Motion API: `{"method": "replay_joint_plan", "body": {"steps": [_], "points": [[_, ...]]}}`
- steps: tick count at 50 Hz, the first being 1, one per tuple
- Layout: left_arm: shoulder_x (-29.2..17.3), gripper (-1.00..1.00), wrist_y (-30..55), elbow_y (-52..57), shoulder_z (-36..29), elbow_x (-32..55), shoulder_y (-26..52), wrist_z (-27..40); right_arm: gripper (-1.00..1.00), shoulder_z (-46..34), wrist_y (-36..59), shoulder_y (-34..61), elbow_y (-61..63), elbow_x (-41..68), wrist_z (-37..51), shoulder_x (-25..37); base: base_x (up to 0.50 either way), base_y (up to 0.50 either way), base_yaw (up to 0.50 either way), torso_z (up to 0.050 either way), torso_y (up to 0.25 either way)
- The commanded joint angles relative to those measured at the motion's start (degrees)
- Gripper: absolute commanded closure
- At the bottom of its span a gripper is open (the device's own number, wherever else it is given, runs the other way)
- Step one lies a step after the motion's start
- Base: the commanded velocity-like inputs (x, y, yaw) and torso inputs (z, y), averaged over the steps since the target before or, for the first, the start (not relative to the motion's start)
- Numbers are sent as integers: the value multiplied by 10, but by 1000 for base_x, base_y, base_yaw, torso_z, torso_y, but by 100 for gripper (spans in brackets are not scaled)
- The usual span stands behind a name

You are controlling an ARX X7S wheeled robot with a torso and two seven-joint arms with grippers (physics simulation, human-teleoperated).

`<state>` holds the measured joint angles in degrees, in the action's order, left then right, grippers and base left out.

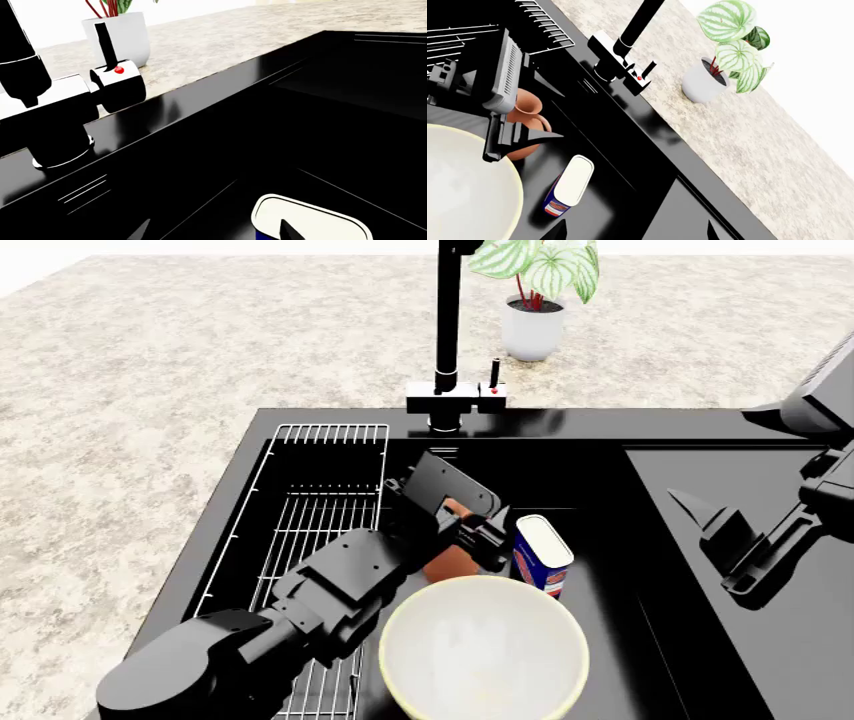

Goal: Pick the jug and bowl and place them in the sink. Then turn on the water.

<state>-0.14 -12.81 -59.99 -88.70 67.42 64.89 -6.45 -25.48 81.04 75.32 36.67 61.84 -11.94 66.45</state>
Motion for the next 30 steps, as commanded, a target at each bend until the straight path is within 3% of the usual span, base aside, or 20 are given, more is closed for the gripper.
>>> {"method": "replay_joint_plan", "body": {"steps": [1, 23, 30], "points": [[1, -100, 6, 4, 8, 2, 1, -2, -100, -1, -3, 0, 0, 6, 4, 3, 0, 0, 0, 0, 0], [0, -100, 6, -11, 22, 19, 35, -12, -100, 3, -8, 2, 1, 20, 17, 7, 0, 0, 0, 0, 0], [-42, -100, 21, 72, 30, 30, 52, 19, -100, 0, -16, -1, -2, 17, 23, 0, 0, 0, 0, 0, 0]]}}
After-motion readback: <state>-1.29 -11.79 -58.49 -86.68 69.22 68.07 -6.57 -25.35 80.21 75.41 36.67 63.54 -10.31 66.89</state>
